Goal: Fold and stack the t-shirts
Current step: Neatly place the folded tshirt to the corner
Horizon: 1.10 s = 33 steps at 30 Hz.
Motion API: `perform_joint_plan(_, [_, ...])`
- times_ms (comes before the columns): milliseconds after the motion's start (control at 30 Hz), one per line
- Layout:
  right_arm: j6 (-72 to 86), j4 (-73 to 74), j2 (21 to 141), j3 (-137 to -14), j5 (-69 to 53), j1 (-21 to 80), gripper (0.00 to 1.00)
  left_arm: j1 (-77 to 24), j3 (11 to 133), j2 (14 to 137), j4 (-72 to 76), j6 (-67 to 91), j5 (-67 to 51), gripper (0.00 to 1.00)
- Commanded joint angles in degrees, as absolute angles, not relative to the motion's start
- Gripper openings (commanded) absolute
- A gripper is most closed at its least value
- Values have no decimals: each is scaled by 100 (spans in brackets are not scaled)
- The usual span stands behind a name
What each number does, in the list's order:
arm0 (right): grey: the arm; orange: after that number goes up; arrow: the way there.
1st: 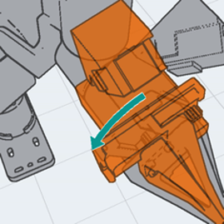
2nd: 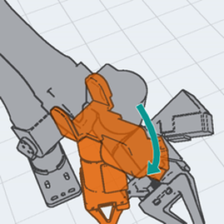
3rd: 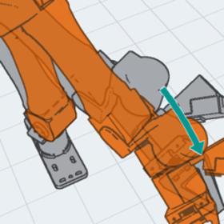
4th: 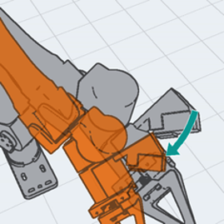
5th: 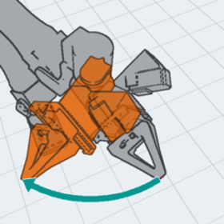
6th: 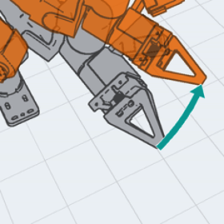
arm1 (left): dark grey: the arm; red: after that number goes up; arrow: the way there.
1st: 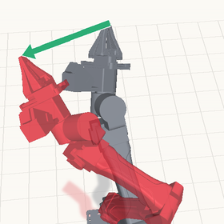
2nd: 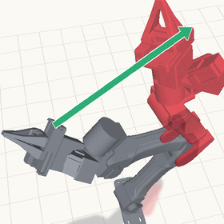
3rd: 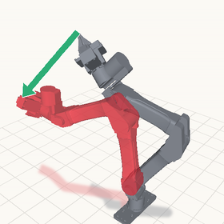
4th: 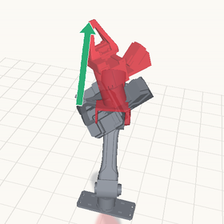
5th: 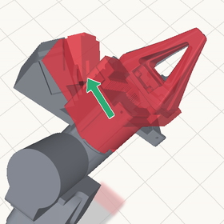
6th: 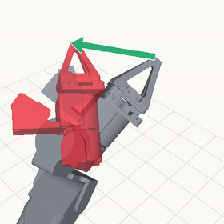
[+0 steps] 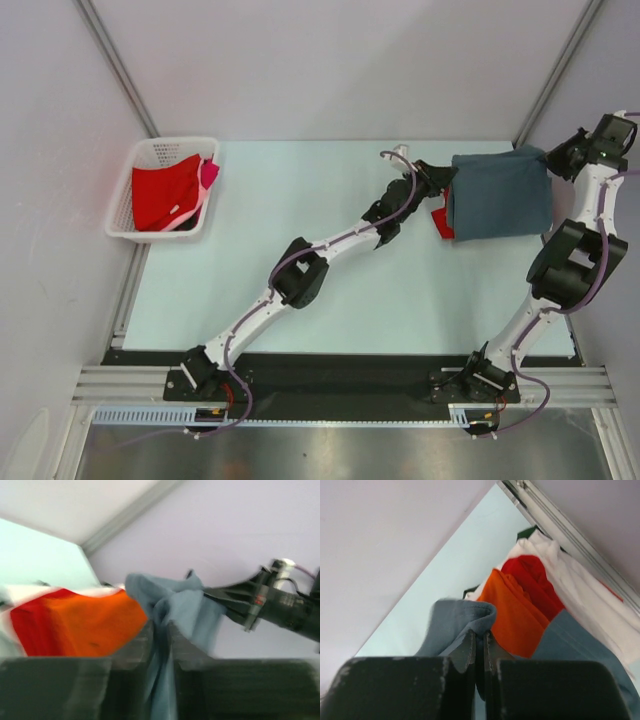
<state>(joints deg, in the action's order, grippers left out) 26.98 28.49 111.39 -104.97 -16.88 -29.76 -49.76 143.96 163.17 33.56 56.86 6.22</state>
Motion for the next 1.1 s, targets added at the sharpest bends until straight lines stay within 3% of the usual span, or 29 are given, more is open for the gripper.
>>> perform_joint_plan(0, [2786, 2164, 11557, -11012, -1564, -3103, 0, -4843, 14827, 16453, 3982, 5486, 1633, 35])
perform_joint_plan(33, [2821, 2049, 11758, -11030, -1625, -3103, 0, -4834, 14818, 16462, 3990, 5310, 1765, 44])
perform_joint_plan(67, [2908, 1952, 11873, -11065, -1713, -3111, 6, -4808, 14818, 16488, 4051, 5274, 1967, 58])
perform_joint_plan(100, [2961, 1734, 11996, -11144, -1749, -3111, 18, -4782, 14940, 16532, 4078, 5230, 2004, 89])
perform_joint_plan(133, [3005, 1644, 12145, -11205, -1784, -3103, 41, -4738, 15020, 16584, 4078, 5116, 2004, 98])
perform_joint_plan(167, [3093, 1661, 12434, -11363, -1723, -3076, 75, -4633, 15029, 16568, 4174, 5046, 1995, 100])
perform_joint_plan(200, [3068, 1722, 12619, -11721, -1784, -3050, 83, -4571, 14916, 16506, 4218, 4975, 1830, 100])
perform_joint_plan(267, [2867, 2081, 13128, -12354, -1863, -2910, 88, -4369, 14600, 16087, 4315, 4817, 1610, 100])
perform_joint_plan(333, [2681, 2600, 13262, -12926, -1706, -2787, 88, -4263, 13845, 15682, 4499, 4537, 1240, 100])
perform_joint_plan(433, [2514, 2593, 12939, -12658, -1267, -2593, 88, -4140, 13089, 14952, 4440, 4098, 890, 100])
perform_joint_plan(667, [1811, 2892, 11788, -12175, 1156, -2013, 97, -4043, 10910, 12984, 4025, 3613, 677, 100])
perform_joint_plan(833, [1626, 2786, 10813, -11401, 1345, -1732, 92, -3955, 9081, 11753, 4306, 3349, 756, 100])
perform_joint_plan(933, [1757, 2751, 10373, -10838, 1161, -1600, 82, -3850, 8553, 11128, 3923, 3331, 528, 100])
perform_joint_plan(1033, [2100, 2532, 10082, -10190, 881, -1565, 61, -3692, 8306, 10662, 3378, 3436, 45, 100])
perform_joint_plan(1067, [2214, 2470, 9916, -10047, 766, -1608, 47, -3657, 8262, 10574, 3236, 3489, -104, 100])
